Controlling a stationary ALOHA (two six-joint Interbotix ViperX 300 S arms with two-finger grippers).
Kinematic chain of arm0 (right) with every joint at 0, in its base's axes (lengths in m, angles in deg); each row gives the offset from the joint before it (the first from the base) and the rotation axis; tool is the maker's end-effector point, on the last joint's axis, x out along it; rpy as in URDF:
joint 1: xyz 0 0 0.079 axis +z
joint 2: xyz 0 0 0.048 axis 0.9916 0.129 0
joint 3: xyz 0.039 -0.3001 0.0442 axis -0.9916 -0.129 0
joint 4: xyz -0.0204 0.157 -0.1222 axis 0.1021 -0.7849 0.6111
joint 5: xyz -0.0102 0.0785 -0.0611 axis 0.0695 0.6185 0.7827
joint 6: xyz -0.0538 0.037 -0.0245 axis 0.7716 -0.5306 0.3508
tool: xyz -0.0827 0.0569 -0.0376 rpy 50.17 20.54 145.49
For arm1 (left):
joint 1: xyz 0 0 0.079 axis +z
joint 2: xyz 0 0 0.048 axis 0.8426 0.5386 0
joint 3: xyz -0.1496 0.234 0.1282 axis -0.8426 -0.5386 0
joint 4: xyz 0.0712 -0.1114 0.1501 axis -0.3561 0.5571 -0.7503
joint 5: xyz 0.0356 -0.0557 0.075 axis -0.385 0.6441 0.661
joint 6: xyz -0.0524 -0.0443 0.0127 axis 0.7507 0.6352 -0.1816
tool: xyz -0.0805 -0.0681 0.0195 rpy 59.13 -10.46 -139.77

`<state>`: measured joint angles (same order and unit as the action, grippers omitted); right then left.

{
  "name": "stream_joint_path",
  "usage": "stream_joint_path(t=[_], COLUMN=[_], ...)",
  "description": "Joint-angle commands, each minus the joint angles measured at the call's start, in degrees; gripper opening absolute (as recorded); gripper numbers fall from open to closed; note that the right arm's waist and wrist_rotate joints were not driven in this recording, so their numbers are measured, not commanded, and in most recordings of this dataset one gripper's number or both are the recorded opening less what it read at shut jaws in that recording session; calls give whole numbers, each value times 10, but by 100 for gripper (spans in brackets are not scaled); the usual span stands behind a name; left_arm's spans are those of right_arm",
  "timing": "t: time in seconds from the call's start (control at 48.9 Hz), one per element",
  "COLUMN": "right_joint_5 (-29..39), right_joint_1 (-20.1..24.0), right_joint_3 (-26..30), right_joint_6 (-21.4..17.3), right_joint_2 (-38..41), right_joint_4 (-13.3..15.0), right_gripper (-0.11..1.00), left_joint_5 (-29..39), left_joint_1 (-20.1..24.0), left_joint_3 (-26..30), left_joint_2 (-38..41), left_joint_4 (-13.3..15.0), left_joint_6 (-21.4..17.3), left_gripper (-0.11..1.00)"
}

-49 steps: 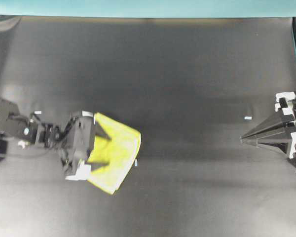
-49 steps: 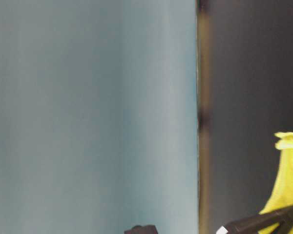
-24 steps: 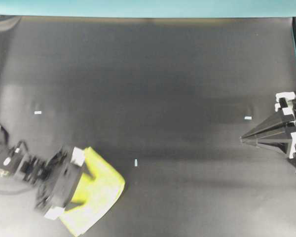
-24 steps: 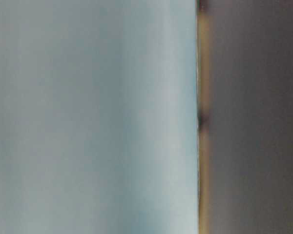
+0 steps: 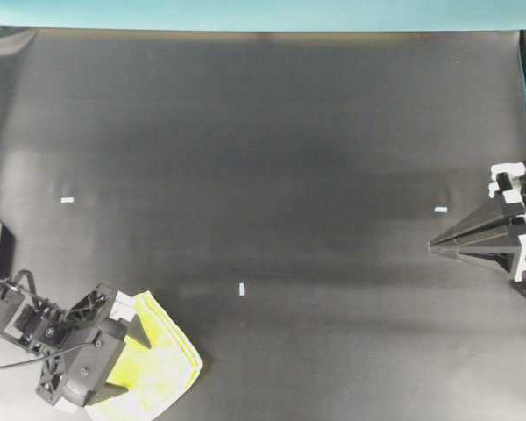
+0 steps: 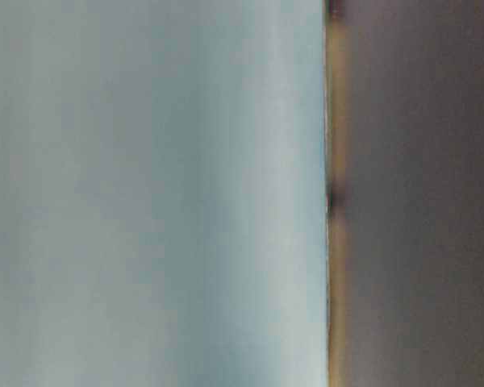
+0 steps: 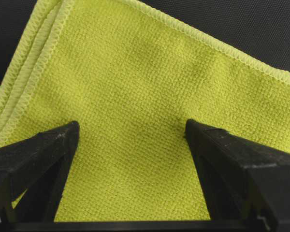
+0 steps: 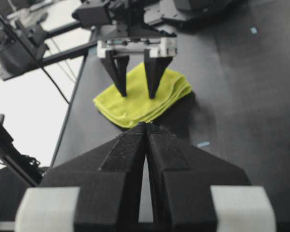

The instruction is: Push a yellow cloth with the left arm to wipe the desk.

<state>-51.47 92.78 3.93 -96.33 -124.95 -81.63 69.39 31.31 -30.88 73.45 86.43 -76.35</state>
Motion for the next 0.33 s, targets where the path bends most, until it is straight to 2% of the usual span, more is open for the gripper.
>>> stream_joint_path(t=[0.0,0.307], right_joint_5=[-6,-6], right_joint_1=[0,0], right_joint_3=[4,4], right_joint_6=[0,1], right_joint_2=[2,1], right_joint_4=[0,0], right_gripper=[0,0], left_joint_5=[-2,-2], left_joint_1=[1,12], left_joint_3=[6,18], left_joint_2=[-8,-33], left_joint_4=[-2,-3], left_joint_6=[-1,-7], left_gripper=[86,86])
